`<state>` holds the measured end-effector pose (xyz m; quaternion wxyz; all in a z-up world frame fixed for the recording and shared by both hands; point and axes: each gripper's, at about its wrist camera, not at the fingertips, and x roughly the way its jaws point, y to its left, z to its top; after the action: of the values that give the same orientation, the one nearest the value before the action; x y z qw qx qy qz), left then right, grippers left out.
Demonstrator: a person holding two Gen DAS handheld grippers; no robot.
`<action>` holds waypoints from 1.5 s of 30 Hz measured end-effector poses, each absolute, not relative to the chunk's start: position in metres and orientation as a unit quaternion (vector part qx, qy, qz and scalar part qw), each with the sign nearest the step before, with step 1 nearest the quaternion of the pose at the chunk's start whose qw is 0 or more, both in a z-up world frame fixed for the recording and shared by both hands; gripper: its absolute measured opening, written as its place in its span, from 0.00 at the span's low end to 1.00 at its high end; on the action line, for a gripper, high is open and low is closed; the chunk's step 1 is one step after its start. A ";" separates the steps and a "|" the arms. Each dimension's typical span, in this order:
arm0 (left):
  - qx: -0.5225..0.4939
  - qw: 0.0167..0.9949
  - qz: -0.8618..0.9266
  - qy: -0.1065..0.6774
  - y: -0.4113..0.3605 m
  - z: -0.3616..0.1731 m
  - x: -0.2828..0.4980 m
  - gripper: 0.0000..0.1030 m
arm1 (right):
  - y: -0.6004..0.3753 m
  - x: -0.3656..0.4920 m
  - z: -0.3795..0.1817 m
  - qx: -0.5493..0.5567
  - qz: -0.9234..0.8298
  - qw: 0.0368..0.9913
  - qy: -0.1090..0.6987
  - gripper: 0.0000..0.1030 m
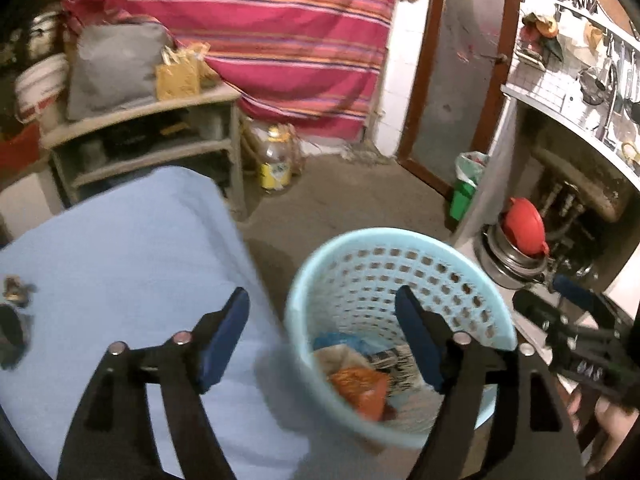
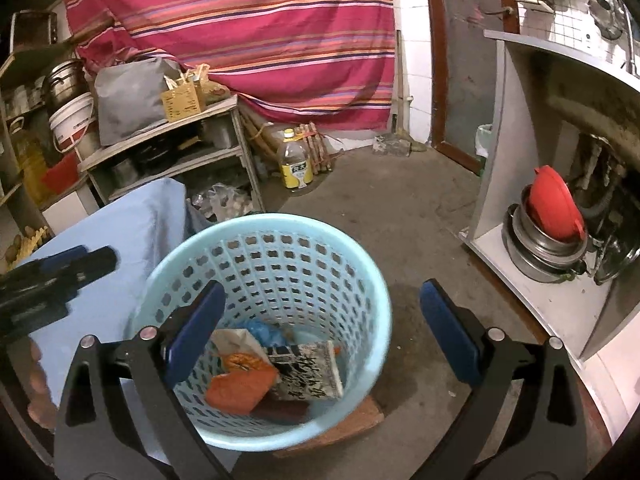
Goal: Collect trash
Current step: 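Lower the orange mesh bag into the basket and open the left tool, then move both open tools back over the table toward the pink wrapper and black cup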
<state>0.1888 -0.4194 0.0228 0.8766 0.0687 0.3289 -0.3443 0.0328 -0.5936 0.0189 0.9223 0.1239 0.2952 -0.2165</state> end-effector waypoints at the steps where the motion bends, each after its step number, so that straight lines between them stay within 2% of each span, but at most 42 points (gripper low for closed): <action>1: 0.070 0.882 -0.334 0.324 -0.405 0.026 0.189 0.76 | -0.588 0.036 0.020 0.120 -0.214 0.924 0.294 0.95; 5: 0.065 0.901 -0.298 0.308 -0.356 0.035 0.190 0.84 | -0.566 0.051 0.024 0.114 -0.197 0.930 0.288 0.96; 11: 0.041 0.925 -0.231 0.298 -0.258 0.047 0.199 0.92 | -0.512 0.081 0.028 0.107 -0.154 0.941 0.281 0.96; 25: 0.016 0.953 -0.093 0.287 -0.067 0.054 0.249 0.95 | -0.387 0.159 0.022 0.116 -0.065 0.943 0.306 0.96; 33: -0.019 0.941 -0.060 0.331 0.001 0.026 0.271 0.95 | -0.333 0.197 0.012 0.093 -0.052 0.941 0.322 0.96; 45: -0.026 0.940 -0.030 0.340 0.051 0.019 0.285 0.95 | -0.269 0.242 0.003 0.068 -0.030 0.940 0.332 0.96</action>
<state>0.2851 0.0515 0.0192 0.9397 -0.0258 0.3397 -0.0297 0.2417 -0.2692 0.0025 0.9403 0.0676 0.3323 -0.0296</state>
